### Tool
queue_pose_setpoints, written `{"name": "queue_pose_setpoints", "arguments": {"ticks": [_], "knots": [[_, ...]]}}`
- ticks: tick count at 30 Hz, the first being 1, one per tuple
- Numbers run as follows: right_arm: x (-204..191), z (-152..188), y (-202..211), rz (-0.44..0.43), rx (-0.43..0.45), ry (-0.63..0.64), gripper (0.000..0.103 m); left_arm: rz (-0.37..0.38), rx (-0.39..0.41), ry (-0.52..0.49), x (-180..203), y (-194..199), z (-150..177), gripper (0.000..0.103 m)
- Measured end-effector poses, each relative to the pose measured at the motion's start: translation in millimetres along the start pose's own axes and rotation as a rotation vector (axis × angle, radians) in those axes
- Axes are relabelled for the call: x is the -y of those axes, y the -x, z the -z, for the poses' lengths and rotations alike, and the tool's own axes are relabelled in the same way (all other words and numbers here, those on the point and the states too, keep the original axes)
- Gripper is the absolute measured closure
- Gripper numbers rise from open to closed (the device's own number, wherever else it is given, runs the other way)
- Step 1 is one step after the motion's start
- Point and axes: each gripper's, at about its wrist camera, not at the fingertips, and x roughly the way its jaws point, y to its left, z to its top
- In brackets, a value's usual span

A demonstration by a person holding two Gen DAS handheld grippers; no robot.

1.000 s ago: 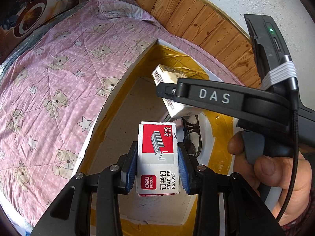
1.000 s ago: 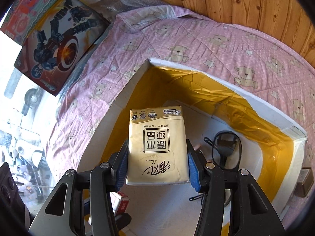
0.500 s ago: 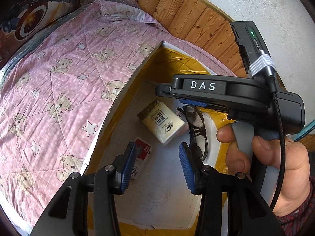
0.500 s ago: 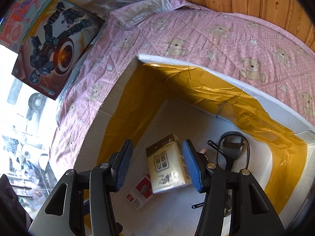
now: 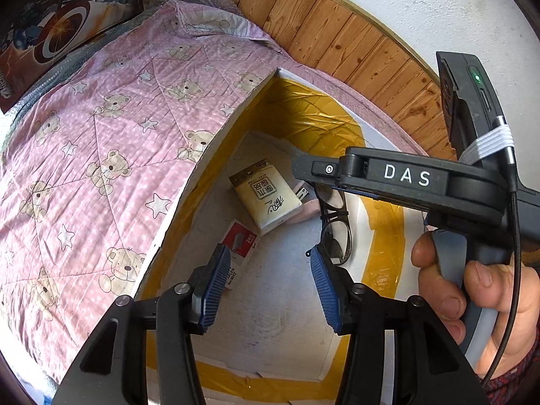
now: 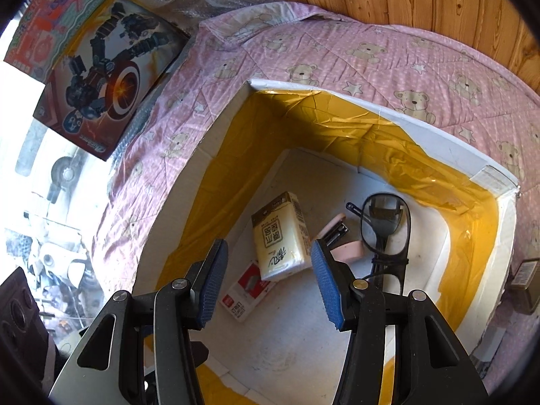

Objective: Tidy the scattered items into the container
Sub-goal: 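Withdraw both open tools from the box toward the remaining items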

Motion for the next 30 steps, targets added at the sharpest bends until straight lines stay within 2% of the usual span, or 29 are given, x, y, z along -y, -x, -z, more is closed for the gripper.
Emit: {"name": "queue_pose_setpoints", "arguments": {"ticks": [22,30], "knots": [[-58.0,76.4,75.7,0.131,0.142,0.158,0.048,-0.004,0.076,-0.072,37.3,70.8,43.8,0.052],[-65.5,106.5,97.0,0.137,0.182,0.166,0.048,-0.014,0.094,-0.093,45.4,91.9,65.8,0.052]]}}
